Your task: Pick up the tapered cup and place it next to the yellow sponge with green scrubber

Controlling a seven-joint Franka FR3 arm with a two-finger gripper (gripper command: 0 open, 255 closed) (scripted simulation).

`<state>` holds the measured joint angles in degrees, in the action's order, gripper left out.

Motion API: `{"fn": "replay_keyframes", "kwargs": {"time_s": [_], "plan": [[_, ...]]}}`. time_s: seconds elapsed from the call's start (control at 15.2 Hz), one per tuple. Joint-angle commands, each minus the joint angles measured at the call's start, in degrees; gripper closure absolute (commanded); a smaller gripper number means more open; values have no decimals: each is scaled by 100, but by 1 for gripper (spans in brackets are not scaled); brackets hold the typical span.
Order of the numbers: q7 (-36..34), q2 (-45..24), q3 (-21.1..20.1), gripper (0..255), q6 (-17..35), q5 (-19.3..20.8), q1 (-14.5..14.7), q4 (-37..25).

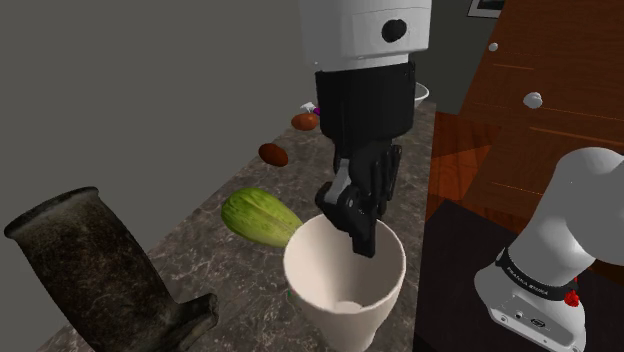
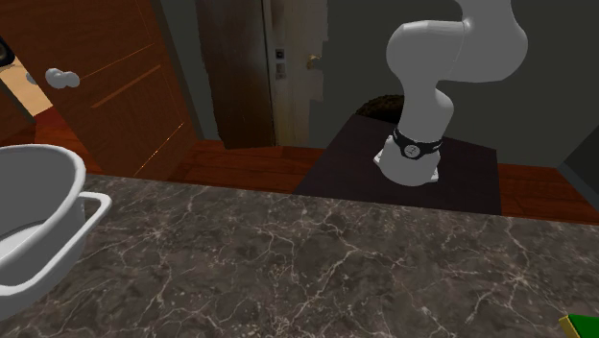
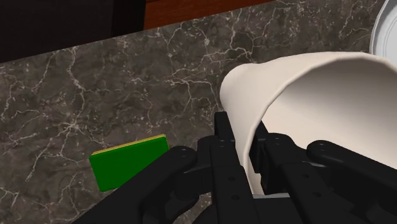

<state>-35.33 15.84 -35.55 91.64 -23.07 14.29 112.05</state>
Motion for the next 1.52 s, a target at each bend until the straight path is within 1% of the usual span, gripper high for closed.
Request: {"fn": "replay_keyframes", "kwargs": {"time_s": [0.0,0.13,0.79,1.45], "plan": [[-351,-364,-257,255,100,112,34,-330],[-682,-692,-490,255,199,250,95,-605],[-515,-720,-558,255,940,214,133,129],[-414,-910,-664,255,1706,243,165,741]]}}
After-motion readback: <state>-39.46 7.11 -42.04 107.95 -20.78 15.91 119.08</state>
